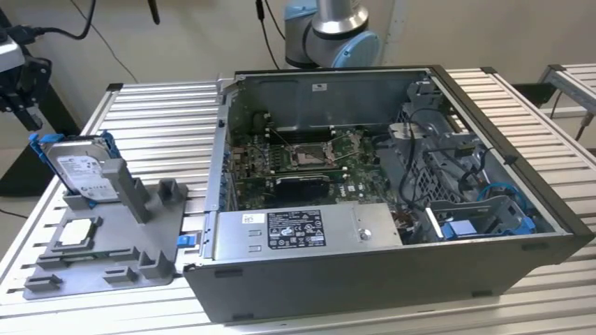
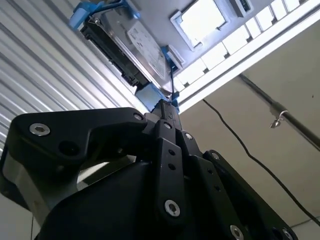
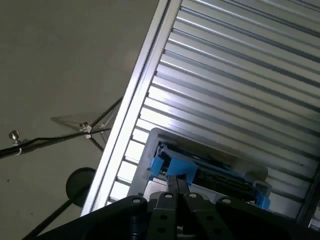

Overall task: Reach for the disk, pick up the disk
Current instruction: 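Pick up the disk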

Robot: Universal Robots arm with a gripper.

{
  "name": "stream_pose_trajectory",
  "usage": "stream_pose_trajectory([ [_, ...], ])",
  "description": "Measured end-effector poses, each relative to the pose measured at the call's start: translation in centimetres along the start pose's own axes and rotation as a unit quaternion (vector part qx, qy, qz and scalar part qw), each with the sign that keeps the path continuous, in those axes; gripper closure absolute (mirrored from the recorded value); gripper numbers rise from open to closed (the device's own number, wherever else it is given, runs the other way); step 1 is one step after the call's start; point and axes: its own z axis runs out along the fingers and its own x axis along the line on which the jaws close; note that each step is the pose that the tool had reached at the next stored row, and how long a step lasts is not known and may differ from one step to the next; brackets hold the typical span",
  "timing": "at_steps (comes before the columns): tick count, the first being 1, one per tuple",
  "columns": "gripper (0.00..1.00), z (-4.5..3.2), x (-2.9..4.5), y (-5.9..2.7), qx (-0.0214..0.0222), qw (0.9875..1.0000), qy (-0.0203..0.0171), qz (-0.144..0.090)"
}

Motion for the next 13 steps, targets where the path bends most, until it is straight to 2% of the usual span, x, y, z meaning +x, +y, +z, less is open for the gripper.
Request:
stream_pose_trajectory([
  [4,1.00,0.00,0.00,0.00,0.0004,0.9996,0.0011,-0.028],
  [7,1.00,0.00,0.00,0.00,0.0007,0.9988,0.0019,-0.050],
  [10,1.00,0.00,0.00,0.00,0.0010,0.9974,0.0026,-0.071],
  [13,1.00,0.00,0.00,0.00,0.0012,0.9955,0.0035,-0.094],
])
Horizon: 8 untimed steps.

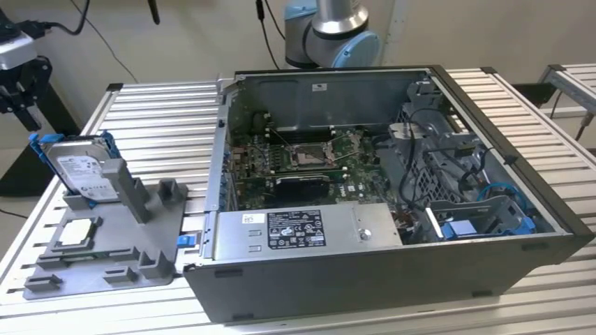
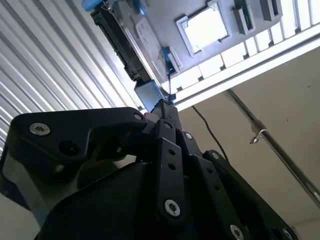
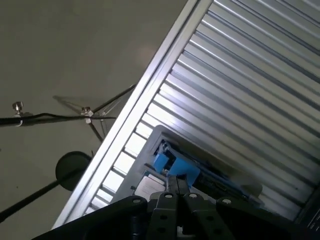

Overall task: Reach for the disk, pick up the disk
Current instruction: 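Pick up the disk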

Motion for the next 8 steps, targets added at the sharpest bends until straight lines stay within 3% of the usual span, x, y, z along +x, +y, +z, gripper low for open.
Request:
stream_pose_trajectory([
  [4,1.00,0.00,0.00,0.00,0.0005,0.9995,0.0012,-0.030],
  [8,1.00,0.00,0.00,0.00,0.0009,0.9983,0.0023,-0.059],
])
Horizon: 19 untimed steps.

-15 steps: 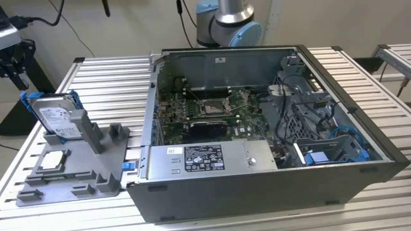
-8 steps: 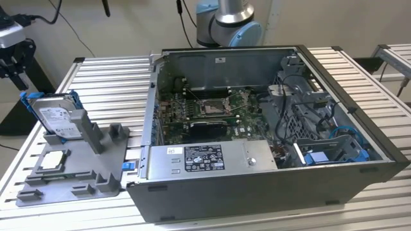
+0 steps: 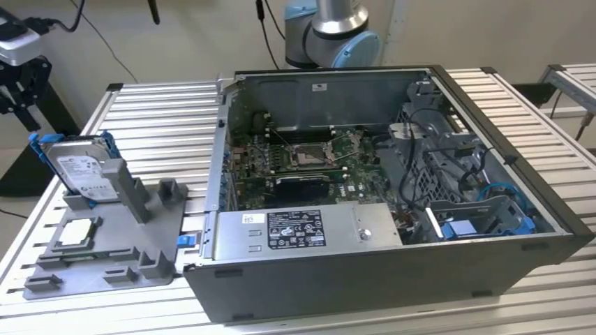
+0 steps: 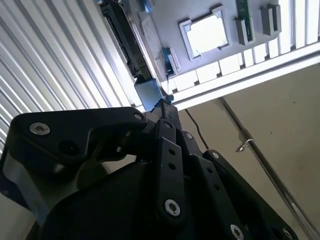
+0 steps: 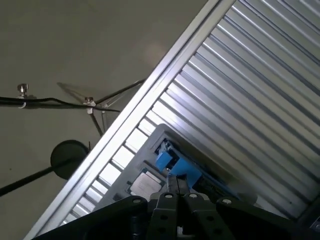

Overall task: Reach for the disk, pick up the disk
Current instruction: 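Pick up the disk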

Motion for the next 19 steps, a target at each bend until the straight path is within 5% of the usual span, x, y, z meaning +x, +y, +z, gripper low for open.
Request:
stream_pose_trajectory([
  [9,1.00,0.01,0.00,0.00,0.0015,0.9978,0.0015,-0.067],
  [19,1.00,0.31,-0.01,-0.01,0.0094,0.9897,-0.0052,-0.143],
])
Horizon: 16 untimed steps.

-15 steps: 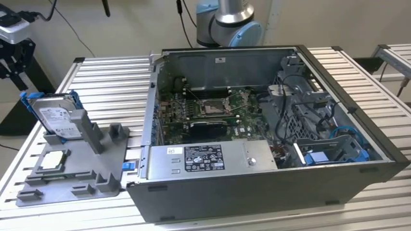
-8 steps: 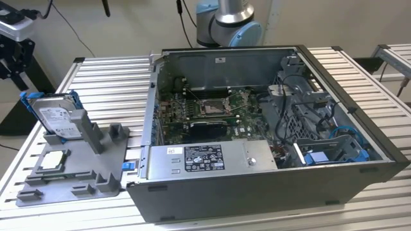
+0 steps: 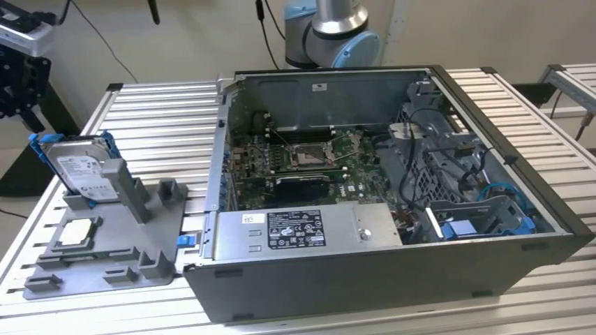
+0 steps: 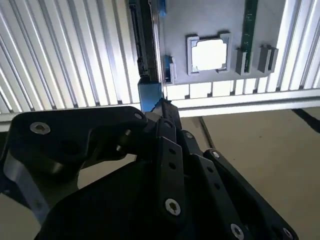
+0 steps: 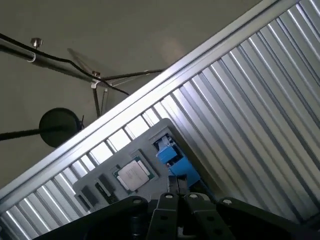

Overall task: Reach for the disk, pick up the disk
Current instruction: 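Pick up the disk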

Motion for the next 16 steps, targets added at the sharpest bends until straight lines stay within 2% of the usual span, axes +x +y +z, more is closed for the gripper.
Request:
stream_pose_trajectory([
  [4,1.00,0.05,-0.01,-0.01,-0.0002,0.9996,0.0000,-0.027],
  [8,1.00,0.08,-0.01,-0.02,-0.0007,0.9981,0.0002,-0.061],
  [11,1.00,0.12,-0.02,-0.02,-0.0007,0.9961,0.0002,-0.089],
  [16,1.00,0.26,-0.01,-0.02,-0.0012,0.9912,0.0003,-0.132],
])
